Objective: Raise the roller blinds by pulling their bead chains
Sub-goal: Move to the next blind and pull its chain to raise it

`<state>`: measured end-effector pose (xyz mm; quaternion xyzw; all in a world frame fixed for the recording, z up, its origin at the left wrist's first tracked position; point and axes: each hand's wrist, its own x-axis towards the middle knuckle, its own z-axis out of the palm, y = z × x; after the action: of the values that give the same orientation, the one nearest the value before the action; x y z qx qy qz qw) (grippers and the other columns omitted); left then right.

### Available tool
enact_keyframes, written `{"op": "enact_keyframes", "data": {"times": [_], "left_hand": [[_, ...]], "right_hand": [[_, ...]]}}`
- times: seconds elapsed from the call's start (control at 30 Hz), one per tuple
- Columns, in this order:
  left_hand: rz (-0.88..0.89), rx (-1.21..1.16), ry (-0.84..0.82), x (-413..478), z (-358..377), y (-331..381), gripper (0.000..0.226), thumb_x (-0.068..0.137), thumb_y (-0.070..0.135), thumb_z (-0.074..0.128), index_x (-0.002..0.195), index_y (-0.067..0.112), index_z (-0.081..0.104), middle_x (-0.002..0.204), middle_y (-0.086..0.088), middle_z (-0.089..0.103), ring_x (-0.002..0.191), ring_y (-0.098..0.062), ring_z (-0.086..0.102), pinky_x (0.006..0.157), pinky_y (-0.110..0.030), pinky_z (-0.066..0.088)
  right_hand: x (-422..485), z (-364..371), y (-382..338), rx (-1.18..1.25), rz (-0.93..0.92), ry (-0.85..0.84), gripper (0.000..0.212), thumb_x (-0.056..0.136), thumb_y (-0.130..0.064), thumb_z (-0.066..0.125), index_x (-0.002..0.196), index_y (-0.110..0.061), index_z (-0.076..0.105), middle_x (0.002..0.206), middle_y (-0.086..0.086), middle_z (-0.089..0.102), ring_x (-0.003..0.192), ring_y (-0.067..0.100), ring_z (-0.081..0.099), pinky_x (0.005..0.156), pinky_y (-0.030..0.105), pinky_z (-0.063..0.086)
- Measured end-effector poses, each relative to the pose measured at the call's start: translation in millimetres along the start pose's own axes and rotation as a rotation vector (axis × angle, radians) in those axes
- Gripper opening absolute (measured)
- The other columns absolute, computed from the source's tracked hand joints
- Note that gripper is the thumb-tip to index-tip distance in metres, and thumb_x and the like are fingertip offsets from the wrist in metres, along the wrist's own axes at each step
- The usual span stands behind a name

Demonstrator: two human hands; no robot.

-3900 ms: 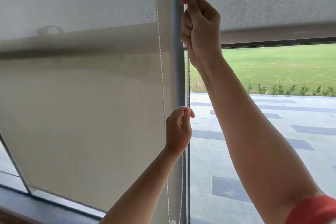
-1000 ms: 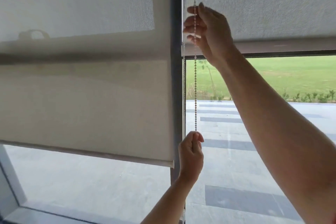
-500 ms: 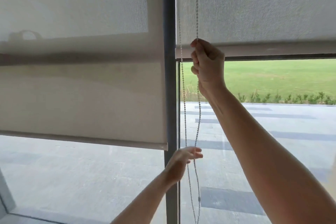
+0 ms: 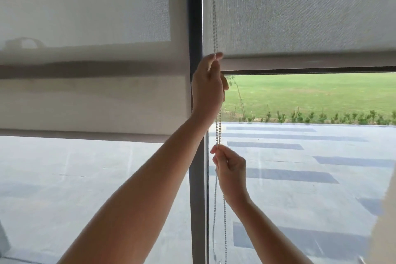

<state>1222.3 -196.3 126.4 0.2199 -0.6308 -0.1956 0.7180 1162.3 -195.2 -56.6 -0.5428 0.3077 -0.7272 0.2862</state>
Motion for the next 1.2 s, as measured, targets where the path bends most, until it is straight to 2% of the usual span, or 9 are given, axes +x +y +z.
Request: {"op": "enact_keyframes", "data": {"times": [0.13,0.33,0.4,0.5,0.6,0.67,0.87,1.07,1.2], "left_hand": [[0.018,-0.008,0.128,-29.8,1.1,-30.6,0.027,0.1,-0.001,0.037,0.09,0.009,0.06,0.054,0.006,0.039,0.046,-0.011,0.03,0.042,-0.023,0.024],[0.002,0.042,0.127,-82.6,-1.2,-59.4,0.035,0.098,0.002,0.038,0.079,0.026,0.054,0.051,0.017,0.045,0.043,-0.003,0.027,0.043,-0.015,0.021],[-0.002,0.058,0.128,-99.5,-5.2,-65.1,0.034,0.098,0.004,0.038,0.078,0.027,0.053,0.051,0.016,0.042,0.042,-0.004,0.026,0.042,-0.015,0.019],[0.0,0.103,0.148,-118.0,-10.6,-73.8,0.034,0.095,0.004,0.038,0.077,0.03,0.05,0.057,0.016,0.046,0.046,-0.003,0.032,0.045,-0.016,0.024],[-0.006,0.15,0.151,-138.7,-12.0,-81.8,0.031,0.095,0.003,0.037,0.078,0.026,0.051,0.064,0.019,0.051,0.054,0.0,0.043,0.051,-0.015,0.032],[-0.033,0.175,0.122,-156.4,-10.8,-87.3,0.029,0.095,0.004,0.036,0.077,0.022,0.05,0.061,0.015,0.045,0.049,-0.003,0.034,0.047,-0.02,0.025],[-0.121,0.232,0.035,-212.3,-9.7,-101.4,0.028,0.096,0.009,0.038,0.077,0.026,0.05,0.058,0.01,0.042,0.045,-0.005,0.025,0.043,-0.024,0.021],[-0.172,0.216,0.009,-237.6,-14.6,-107.1,0.031,0.095,0.006,0.038,0.076,0.028,0.049,0.049,0.013,0.026,0.043,-0.005,0.019,0.043,-0.026,0.014],[-0.164,0.278,-0.033,-241.9,-20.7,-117.0,0.033,0.096,0.008,0.04,0.078,0.034,0.048,0.05,0.016,0.032,0.043,-0.003,0.02,0.042,-0.025,0.016]], "right_hand": [[-23.8,-7.9,20.9,-0.075,0.061,-0.044,0.033,0.095,-0.002,0.052,0.074,-0.021,0.069,0.051,-0.008,0.043,0.045,0.006,0.03,0.044,0.016,0.025],[-43.2,-29.0,39.1,-0.139,0.25,-0.284,0.04,0.096,0.001,0.047,0.069,-0.021,0.068,0.049,-0.002,0.052,0.043,0.012,0.042,0.044,0.02,0.035],[-32.7,-38.9,30.7,-0.179,0.335,-0.436,0.042,0.093,0.005,0.044,0.071,-0.018,0.072,0.059,0.0,0.067,0.055,0.013,0.06,0.056,0.023,0.049],[3.7,-40.6,3.3,-0.132,0.396,-0.514,0.053,0.09,0.011,0.037,0.07,-0.02,0.075,0.066,-0.005,0.071,0.068,0.005,0.065,0.066,0.018,0.051],[59.1,-26.8,-43.5,-0.011,0.309,-0.447,0.034,0.095,0.003,0.04,0.097,-0.007,0.072,0.084,0.007,0.074,0.081,0.02,0.069,0.071,0.027,0.057],[94.0,-11.3,-86.1,0.051,0.193,-0.465,0.028,0.098,-0.005,0.04,0.111,0.001,0.064,0.092,0.015,0.073,0.081,0.027,0.07,0.071,0.031,0.059],[158.6,38.1,-212.8,0.474,-0.064,-0.464,0.03,0.103,-0.012,0.032,0.111,0.0,0.058,0.068,0.004,0.068,0.058,0.014,0.06,0.052,0.022,0.044],[169.3,59.3,-245.5,0.453,-0.099,-0.285,0.021,0.103,-0.011,0.04,0.097,-0.005,0.059,0.062,0.0,0.032,0.048,0.006,0.022,0.036,0.017,0.018],[157.8,57.6,-236.5,0.464,-0.126,-0.244,0.027,0.101,-0.009,0.044,0.078,-0.011,0.058,0.049,-0.007,0.028,0.037,0.003,0.018,0.029,0.016,0.015]]}}
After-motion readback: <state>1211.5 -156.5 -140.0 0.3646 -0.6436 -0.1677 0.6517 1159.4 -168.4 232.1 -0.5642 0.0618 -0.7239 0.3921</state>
